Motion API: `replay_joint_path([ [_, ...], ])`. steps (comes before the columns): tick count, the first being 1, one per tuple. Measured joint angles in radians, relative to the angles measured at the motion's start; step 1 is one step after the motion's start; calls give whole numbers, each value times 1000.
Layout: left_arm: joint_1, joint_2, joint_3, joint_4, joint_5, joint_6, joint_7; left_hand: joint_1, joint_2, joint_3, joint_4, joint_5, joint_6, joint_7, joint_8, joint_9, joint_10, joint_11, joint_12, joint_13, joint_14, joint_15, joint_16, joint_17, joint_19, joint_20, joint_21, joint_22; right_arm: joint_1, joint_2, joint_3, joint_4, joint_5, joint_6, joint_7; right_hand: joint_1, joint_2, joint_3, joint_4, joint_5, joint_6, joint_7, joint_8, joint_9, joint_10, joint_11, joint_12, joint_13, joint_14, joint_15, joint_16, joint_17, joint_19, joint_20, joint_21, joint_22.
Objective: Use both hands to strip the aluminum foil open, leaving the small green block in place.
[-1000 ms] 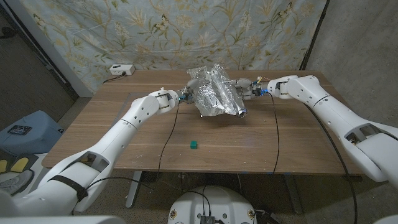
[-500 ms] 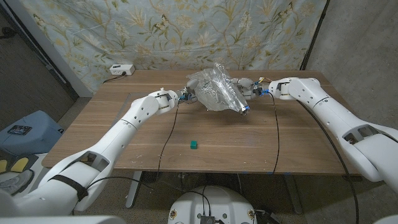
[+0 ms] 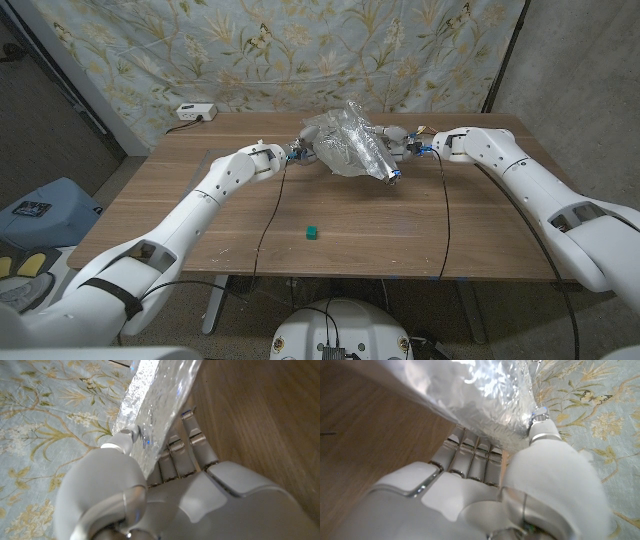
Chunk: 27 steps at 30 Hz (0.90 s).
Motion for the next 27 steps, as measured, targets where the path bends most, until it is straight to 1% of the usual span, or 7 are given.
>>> replay_joint_path([
  [5, -4, -2, 1, 5, 3, 2, -5, 0, 0, 3, 3, 0, -1, -1, 1, 5, 0, 0, 0, 5, 0, 0, 0, 0, 0, 0, 1, 0, -4, 5, 7, 12, 13, -3, 6, -3, 5, 0, 0, 0, -5, 2, 0, 0, -8, 2, 0, 0, -10, 3, -8, 0, 5, 16, 0, 0],
  [11, -6, -4, 2, 8, 4, 5, -6, 0, 0, 3, 3, 0, -2, -2, 8, 10, 0, 0, 0, 5, 0, 0, 0, 5, 0, 0, 8, 0, -7, 8, 12, 21, 26, -3, 17, -5, 7, 0, 0, 0, -13, 2, -3, 1, -13, 8, 0, 5, -16, 9, -8, -1, 4, 18, 0, 0],
  [13, -7, -4, 2, 9, 5, 7, -6, 0, 0, 3, 3, 0, -2, -2, 9, 12, 0, 0, 0, 5, 0, 0, 0, 5, 0, 0, 8, 0, -10, 10, 16, 26, 31, -3, 22, -5, 8, -6, 0, 0, -16, 5, -4, 1, -24, 8, 0, 5, -18, 7, -8, 0, 2, 19, 0, 0],
  [14, -7, -5, 3, 9, 5, 8, -6, 0, 0, 3, 3, 0, -2, -2, 9, 12, 0, 0, 0, 5, 0, 0, 0, 5, 0, 0, 8, 0, -11, 10, 17, 27, 33, -3, 24, 7, 21, -7, 2, 0, -20, 6, -5, 1, -26, 10, 0, 5, -17, 7, -8, 1, 0, 21, 0, 0],
  [21, -8, -7, 6, 8, 8, 11, -5, 0, 0, 3, 3, 0, -3, -3, 9, 19, 1, 1, 0, 5, 0, 0, 0, 9, 0, 0, 8, 0, -21, 10, 24, 36, 43, 10, 45, 16, 31, -15, -1, -1, -47, 8, -9, 1, -44, 17, -8, 9, -32, 8, -16, 2, -7, 29, -6, 0],
  [24, -8, -8, 6, 6, 9, 14, -3, 0, 0, 3, 3, 0, -3, -3, 9, 20, 1, 1, 0, 4, 2, -2, 0, 9, 0, 0, 15, 0, -26, 10, 27, 40, 45, 15, 53, 19, 33, -19, 3, -1, -59, 12, -9, 5, -58, 20, -14, 11, -41, 8, -16, 2, -14, 36, -6, 0],
  [27, -8, -8, 9, -3, 10, 19, 4, 0, 0, 7, -2, 0, -3, -3, 15, 20, 1, 1, 0, 9, 2, -2, -7, 9, 0, 0, 16, -1, -29, 9, 28, 44, 50, 27, 70, 19, 33, -26, 5, -1, -75, 14, -16, 7, -70, 23, -15, 14, -51, 9, -23, 2, -21, 43, -12, 0],
])
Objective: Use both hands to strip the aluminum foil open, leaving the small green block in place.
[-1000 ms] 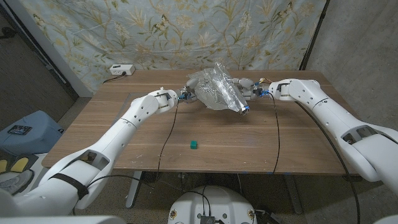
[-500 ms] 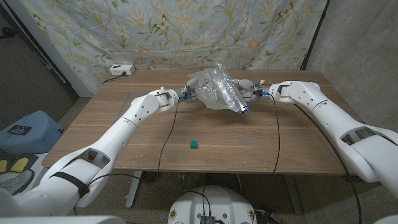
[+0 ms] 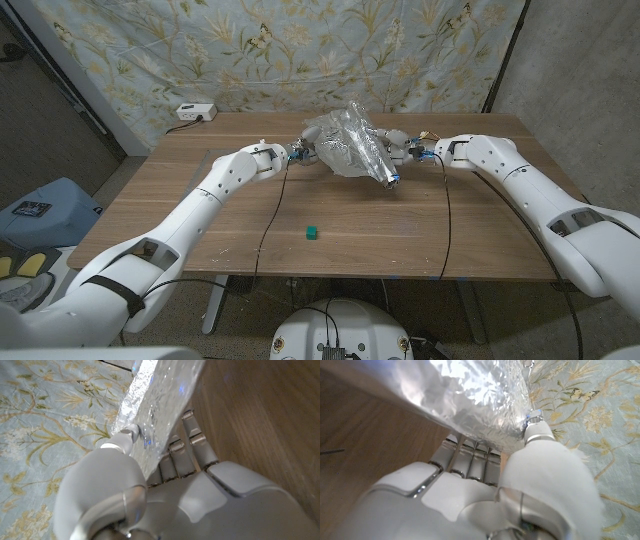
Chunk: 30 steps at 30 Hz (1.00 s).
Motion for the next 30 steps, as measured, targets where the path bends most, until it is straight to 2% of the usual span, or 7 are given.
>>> replay_joint_path([
  [5, 1, 1, 1, -17, 1, 8, 15, 3, -3, 0, 0, 0, 0, 0, 0, 0, 0, 0, 0, 0, 0, 0, 0, 5, 0, 0, 0, -2, -10, 0, 6, 16, 7, 20, 34, -10, -4, -5, -6, 0, -22, 7, -1, 1, -26, 10, -12, 1, -20, 9, 0, 0, -11, 4, -8, 0],
  [14, 15, 11, 3, -62, 2, 25, 48, 3, -3, 0, 0, -7, -2, -2, 0, 4, 0, 0, 0, 0, 0, 1, 0, 5, 0, 0, 7, -2, -23, 1, 13, 33, 18, 51, 88, -23, -14, -12, -4, 6, -61, 18, -7, 5, -63, 25, -21, 5, -35, 14, -8, 3, -22, 14, -11, 0],
  [21, 27, 17, 5, -91, -4, 35, 67, 3, -3, 0, 0, -7, -2, -2, 0, 1, 0, 0, 0, 0, 4, 4, 0, 6, 0, 0, 7, -2, -38, -6, 19, 28, 26, 56, 107, -38, -30, -30, 2, 6, -90, 33, -7, 4, -81, 44, -28, 10, -52, 30, -14, 2, -29, 21, -11, -2],
  [26, 33, 19, 6, -104, -9, 38, 74, 3, -3, 0, 0, -7, -2, -2, 0, 0, 2, -2, 0, 0, 4, 4, 0, 9, 0, 0, 7, -2, -46, -15, 20, 15, 32, 54, 114, -55, -36, -39, 11, 14, -111, 43, -15, 4, -94, 46, -32, 10, -57, 36, -22, -3, -33, 25, -11, -2],
  [30, 38, 20, 7, -112, -16, 39, 77, 3, -3, 0, 0, -7, -2, -2, 0, 3, 2, -2, 0, 0, 9, -2, 0, 9, 0, 0, 12, -1, -51, -26, 21, 0, 36, 42, 114, -89, -41, -51, 24, 14, -132, 50, -14, 4, -108, 57, -36, 14, -57, 36, -22, -3, -34, 27, -19, -2],
])
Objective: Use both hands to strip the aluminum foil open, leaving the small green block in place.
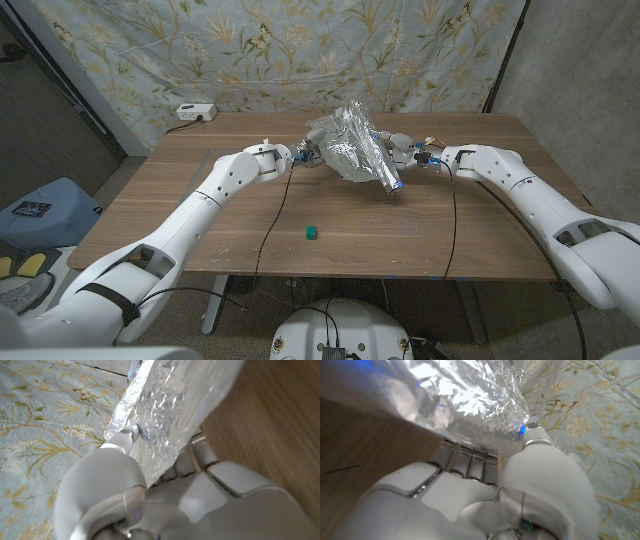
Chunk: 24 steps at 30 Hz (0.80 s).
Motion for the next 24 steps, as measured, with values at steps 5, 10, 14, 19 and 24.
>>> replay_joint_path([
  [5, 3, 0, 1, -2, -5, 0, 0, 0, 0, 0, 0, 0, -2, -2, 0, 0, 3, -3, 0, 5, 0, 0, 0, 0, -2, -2, 3, 0, -2, -7, 0, -10, 5, -17, 0, -38, -7, -17, 18, 11, -22, 9, 0, -4, -13, 12, -4, 0, 0, 8, -14, -5, -5, 5, 0, 0],
  [10, 4, 0, 1, 0, -11, 0, -3, 0, 0, 0, 0, -4, -2, -2, 0, 0, 3, -3, 0, 5, 3, 3, 0, 4, -2, -2, 3, 0, -2, -11, -3, -12, 9, -33, 0, -55, -10, -24, 25, 15, -42, 21, 0, -5, -25, 24, -12, 5, -5, 13, -19, -7, -5, 13, 0, 0],
  [14, 4, -2, 1, 9, -14, 0, -6, 0, 0, 0, 0, -4, -2, -2, 0, 0, 3, -3, 0, 5, 3, 3, 0, 5, -2, -2, 6, 0, 1, -12, -6, -12, 12, -50, 0, -59, -6, -24, 25, 18, -47, 25, 0, -5, -32, 28, -12, 5, 0, 18, -22, -9, 4, 25, 0, 0],
  [19, 4, -5, 1, 18, -25, -6, -15, 0, 0, 0, 0, -4, -2, -2, 0, 0, 3, -3, 0, 5, 9, -2, 0, 5, -5, -5, 9, 0, 12, -17, -13, -13, 14, -67, -2, -65, -1, -25, 25, 18, -53, 32, 0, -9, -38, 33, -12, 7, 5, 34, -26, -13, 18, 40, 0, 0],
  [24, 4, -9, -1, 29, -29, -9, -18, 0, 0, 0, 0, -4, -3, -3, 8, 0, 3, -3, 0, 5, 9, -2, 0, 9, -5, -5, 9, 0, 22, -21, -18, -14, 17, -96, -12, -73, -1, -28, 29, 26, -66, 44, 0, -9, -39, 42, -12, 11, 11, 39, -26, -14, 26, 47, 0, 0],
])
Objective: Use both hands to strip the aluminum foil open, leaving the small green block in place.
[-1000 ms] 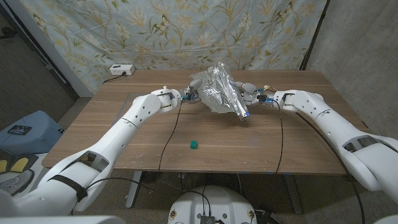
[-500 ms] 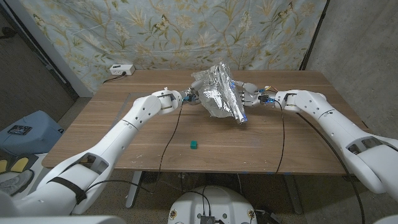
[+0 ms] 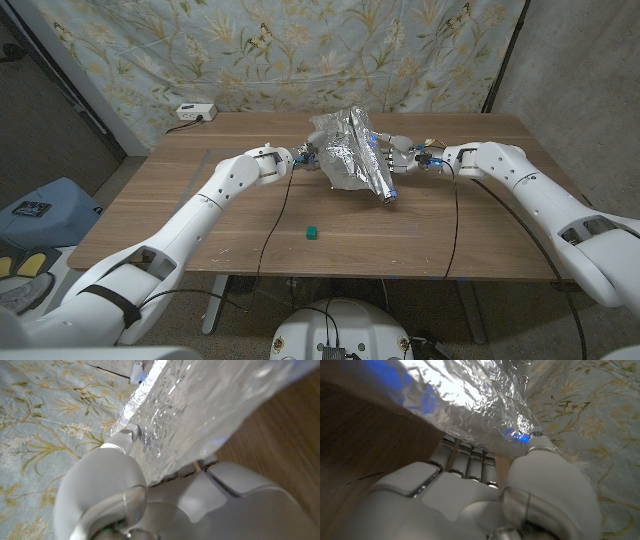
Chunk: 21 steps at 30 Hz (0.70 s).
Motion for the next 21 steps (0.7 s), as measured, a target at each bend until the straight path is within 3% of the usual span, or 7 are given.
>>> replay_joint_path([
  [21, -4, -12, -4, 21, -7, -10, -6, 0, 0, 3, 3, -1, 3, 3, 0, 1, 0, 0, 0, 5, 0, 0, -8, 5, 0, 0, 9, 0, 22, 16, 5, 33, 37, -77, 3, -4, 4, 0, 0, 2, -6, 6, 8, -5, 7, 7, -1, 5, 10, 15, -7, -5, 18, 18, 5, 0],
])
